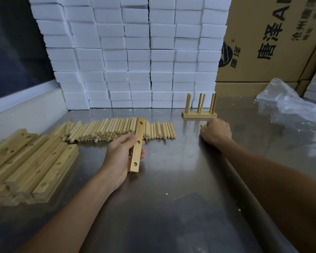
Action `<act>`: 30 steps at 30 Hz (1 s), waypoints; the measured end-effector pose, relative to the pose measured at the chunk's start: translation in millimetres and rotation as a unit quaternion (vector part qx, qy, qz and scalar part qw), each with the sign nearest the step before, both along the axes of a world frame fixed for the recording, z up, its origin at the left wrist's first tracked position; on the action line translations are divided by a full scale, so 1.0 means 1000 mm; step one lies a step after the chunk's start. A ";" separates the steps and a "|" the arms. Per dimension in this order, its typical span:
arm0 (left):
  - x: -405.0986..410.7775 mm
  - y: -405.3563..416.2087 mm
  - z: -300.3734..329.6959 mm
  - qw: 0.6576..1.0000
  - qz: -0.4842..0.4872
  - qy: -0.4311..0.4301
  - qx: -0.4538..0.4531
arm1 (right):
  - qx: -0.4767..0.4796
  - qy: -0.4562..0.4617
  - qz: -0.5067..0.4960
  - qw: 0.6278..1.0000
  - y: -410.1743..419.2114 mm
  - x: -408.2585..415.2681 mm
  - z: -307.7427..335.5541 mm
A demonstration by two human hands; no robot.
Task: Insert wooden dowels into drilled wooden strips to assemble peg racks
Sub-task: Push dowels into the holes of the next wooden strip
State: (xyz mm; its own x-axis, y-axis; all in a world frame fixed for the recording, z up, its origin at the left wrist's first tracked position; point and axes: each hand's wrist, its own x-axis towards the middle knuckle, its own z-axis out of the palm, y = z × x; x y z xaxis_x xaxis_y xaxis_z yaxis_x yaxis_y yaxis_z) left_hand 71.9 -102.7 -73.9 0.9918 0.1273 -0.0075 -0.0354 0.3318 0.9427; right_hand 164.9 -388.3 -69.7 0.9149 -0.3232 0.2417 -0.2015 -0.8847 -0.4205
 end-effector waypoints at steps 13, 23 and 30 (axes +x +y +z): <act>-0.003 -0.001 0.001 1.000 -0.010 -0.010 0.005 | 0.081 -0.050 0.078 0.992 0.089 -0.002 0.000; 0.000 0.000 -0.001 1.000 -0.007 -0.003 -0.002 | 0.252 -0.096 0.036 0.962 0.069 -0.004 0.007; 0.001 0.000 -0.001 1.000 -0.008 0.001 -0.011 | 0.254 -0.147 0.143 0.945 0.071 -0.032 0.013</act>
State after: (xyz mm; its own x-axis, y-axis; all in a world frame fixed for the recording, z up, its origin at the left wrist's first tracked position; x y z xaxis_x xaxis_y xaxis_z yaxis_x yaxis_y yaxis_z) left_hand 72.9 -102.3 -75.1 0.9937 0.1111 -0.0121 -0.0282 0.3533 0.9351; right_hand 133.0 -317.6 -56.5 0.8998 -0.2152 0.3796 0.2072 -0.5549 -0.8057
